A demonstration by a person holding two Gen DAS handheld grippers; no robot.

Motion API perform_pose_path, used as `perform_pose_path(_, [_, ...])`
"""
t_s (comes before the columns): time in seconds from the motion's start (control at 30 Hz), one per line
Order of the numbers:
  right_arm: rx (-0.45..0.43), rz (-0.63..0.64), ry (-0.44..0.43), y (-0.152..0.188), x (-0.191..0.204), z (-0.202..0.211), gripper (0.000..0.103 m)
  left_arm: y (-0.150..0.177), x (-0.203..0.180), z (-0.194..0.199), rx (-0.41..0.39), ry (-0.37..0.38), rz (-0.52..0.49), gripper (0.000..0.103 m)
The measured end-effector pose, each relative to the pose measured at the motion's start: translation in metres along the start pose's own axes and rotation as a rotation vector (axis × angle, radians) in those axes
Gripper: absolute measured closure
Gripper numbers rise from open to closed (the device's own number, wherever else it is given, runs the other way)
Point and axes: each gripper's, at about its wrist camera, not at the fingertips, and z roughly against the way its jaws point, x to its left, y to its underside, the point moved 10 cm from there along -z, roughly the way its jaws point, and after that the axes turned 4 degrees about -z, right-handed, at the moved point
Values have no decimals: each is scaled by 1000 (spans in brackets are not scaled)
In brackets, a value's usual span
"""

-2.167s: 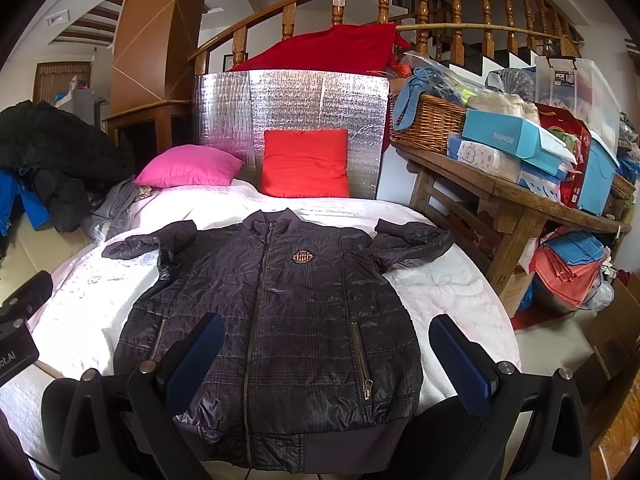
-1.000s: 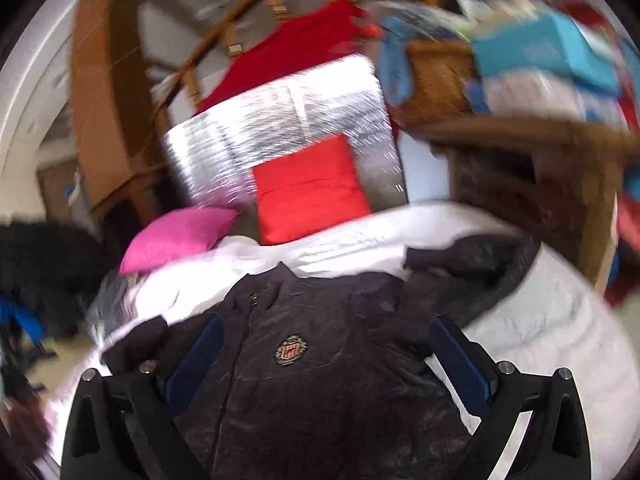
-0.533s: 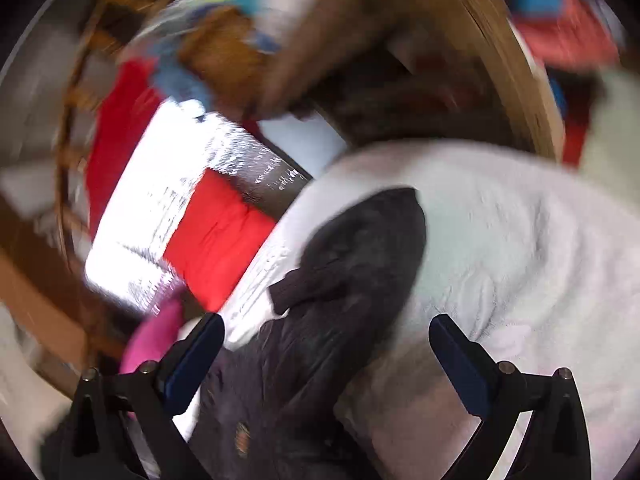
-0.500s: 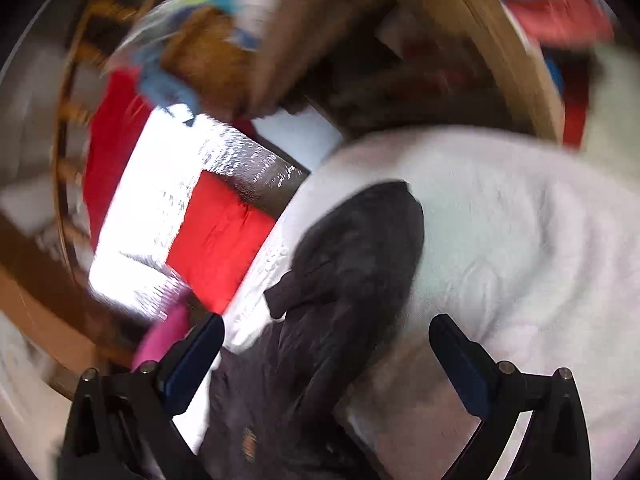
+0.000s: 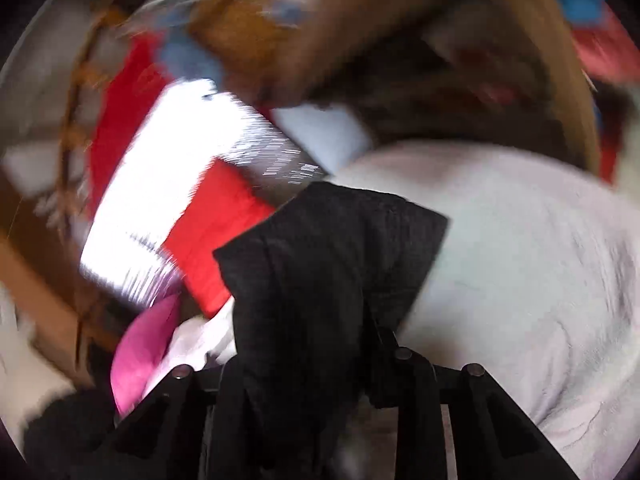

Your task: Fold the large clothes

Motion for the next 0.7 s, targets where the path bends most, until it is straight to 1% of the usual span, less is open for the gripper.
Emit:
perform_pose_path(0.07, [-2, 76, -70, 11, 39, 8, 74, 1, -10, 5, -7, 37, -24, 0])
perform_pose_path(0.17, [35, 161, -175, 42, 94, 19, 74, 4, -22, 11, 0, 115, -30, 0])
perform_pose_path(0.23, [69, 218, -226, 70, 123, 25, 74, 7, -27, 12, 22, 163, -19, 0])
perform_pose_path(0.3, [129, 295, -270, 110, 152, 32, 74, 10, -32, 12, 49, 210, -8, 0])
perform_pose_path(0.37, [173, 351, -293, 141, 169, 30, 74, 13, -35, 11, 76, 245, 7, 0])
perform_pose_path(0.43, [243, 403, -315, 178, 182, 26, 74, 17, -40, 9, 110, 288, 23, 0])
perform_pose_path(0.5, [319, 424, -314, 210, 183, 21, 74, 20, -48, 9, 132, 317, 22, 0])
perform_pose_path(0.53, [359, 424, -303, 221, 181, 18, 74, 21, -53, 9, 140, 331, 15, 0])
perform_pose_path(0.6, [435, 439, -263, 246, 172, 20, 73, 24, -63, 8, 168, 369, 2, 0])
perform_pose_path(0.67, [508, 497, -207, 264, 164, 20, 73, 29, -73, 7, 205, 410, 4, 0])
perform_pose_path(0.7, [529, 532, -185, 269, 160, 24, 73, 31, -77, 6, 222, 427, 13, 0])
